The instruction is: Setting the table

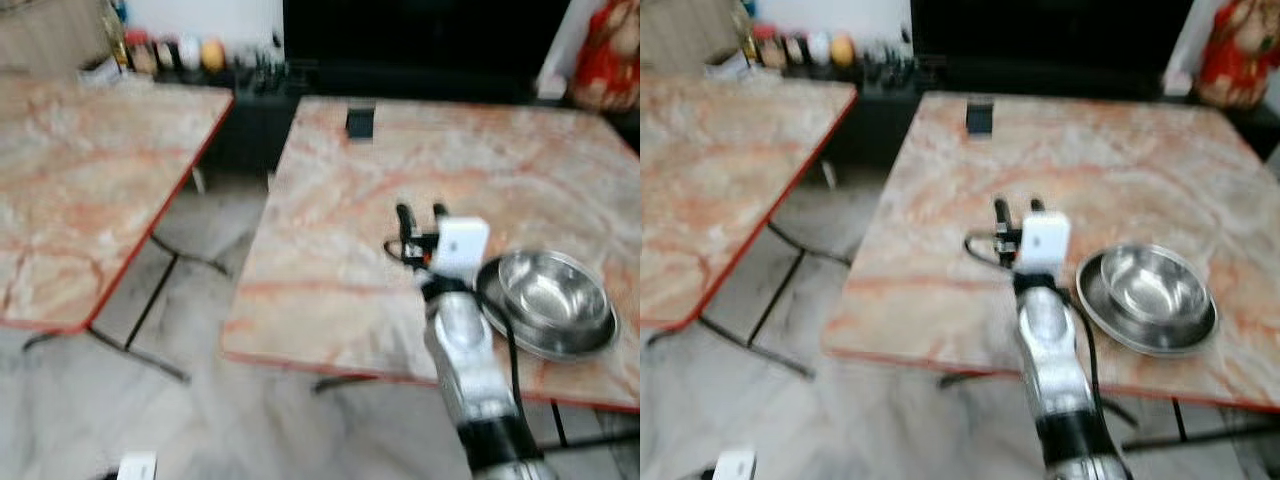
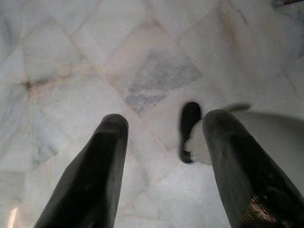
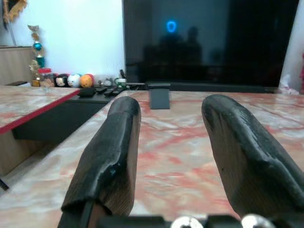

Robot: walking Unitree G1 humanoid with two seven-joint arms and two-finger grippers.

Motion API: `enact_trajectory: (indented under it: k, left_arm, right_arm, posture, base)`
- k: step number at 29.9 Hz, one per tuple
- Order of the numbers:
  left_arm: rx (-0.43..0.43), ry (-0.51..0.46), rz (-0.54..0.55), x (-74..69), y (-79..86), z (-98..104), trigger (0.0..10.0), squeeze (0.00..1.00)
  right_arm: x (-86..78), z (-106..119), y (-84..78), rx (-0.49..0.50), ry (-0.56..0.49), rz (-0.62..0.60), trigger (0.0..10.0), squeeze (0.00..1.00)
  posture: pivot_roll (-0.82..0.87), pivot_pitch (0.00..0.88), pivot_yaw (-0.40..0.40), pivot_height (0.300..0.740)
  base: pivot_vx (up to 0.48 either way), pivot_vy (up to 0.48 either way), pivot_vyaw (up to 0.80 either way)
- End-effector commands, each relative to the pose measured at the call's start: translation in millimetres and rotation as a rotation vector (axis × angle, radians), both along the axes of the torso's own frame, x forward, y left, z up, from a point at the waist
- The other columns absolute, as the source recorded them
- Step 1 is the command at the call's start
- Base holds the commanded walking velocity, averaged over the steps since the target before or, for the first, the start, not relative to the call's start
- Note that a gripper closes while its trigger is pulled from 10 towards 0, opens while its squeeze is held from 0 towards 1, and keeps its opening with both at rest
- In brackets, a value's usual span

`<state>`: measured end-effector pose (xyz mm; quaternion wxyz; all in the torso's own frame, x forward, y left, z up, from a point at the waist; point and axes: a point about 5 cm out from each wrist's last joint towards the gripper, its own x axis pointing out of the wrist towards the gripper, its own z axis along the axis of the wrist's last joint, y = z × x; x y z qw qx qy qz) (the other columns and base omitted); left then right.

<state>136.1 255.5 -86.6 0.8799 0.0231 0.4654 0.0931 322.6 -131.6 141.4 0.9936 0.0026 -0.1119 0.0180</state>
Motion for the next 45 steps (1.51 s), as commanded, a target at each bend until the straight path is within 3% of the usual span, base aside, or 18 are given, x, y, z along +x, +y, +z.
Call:
enact_trajectory:
  k: [1,18,45]
  left_arm:
    - [0.01,0.014,0.0,-4.1,6.0,0.3,10.0,0.0]
    - [0.012,0.013,-0.002,-0.5,5.9,1.3,10.0,0.0]
    - [0.01,0.006,0.029,-1.0,10.0,2.4,10.0,0.0]
  right_arm:
    - [1.2,3.7,10.4,0.009,-0.013,0.037,10.0,0.0]
    - [4.5,4.1,14.6,0.031,-0.008,0.056,10.0,0.0]
    - [11.9,-2.1,-4.3,0.009,0.019,0.006,10.0,0.0]
  posture:
    - [-0.01,0.0,-0.039,0.74]
    - [-0.01,0.0,-0.045,0.74]
    - [-0.01,0.0,-0.035,0.74]
  base:
    - [0.0,0.349,0.0]
    - [0.0,0.349,0.0]
    - [0.0,0.349,0.0]
